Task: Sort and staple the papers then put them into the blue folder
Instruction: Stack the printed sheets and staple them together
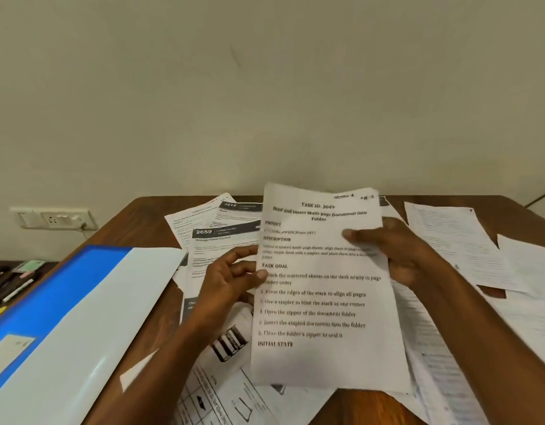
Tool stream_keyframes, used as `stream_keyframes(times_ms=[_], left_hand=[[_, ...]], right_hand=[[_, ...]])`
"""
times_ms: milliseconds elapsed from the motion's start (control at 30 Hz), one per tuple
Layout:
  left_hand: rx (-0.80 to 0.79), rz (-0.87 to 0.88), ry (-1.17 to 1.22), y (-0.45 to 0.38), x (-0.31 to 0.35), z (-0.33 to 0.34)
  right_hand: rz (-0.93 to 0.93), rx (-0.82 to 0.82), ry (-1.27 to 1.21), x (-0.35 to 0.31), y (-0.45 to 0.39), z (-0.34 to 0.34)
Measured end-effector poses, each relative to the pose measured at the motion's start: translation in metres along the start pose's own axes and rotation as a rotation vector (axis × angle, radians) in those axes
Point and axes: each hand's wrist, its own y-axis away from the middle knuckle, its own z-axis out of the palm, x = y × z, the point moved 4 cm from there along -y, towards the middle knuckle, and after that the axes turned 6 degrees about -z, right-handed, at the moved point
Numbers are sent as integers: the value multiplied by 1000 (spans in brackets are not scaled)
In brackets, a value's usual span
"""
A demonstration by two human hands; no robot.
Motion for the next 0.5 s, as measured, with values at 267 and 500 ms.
stream_keyframes(times_ms=[267, 500], left_hand=[[89, 12, 84, -1, -1, -12], [215, 42, 68, 0, 5, -17]], right_hand=[[52, -80, 107, 20, 7, 30], [24, -112, 113, 15, 8, 36]])
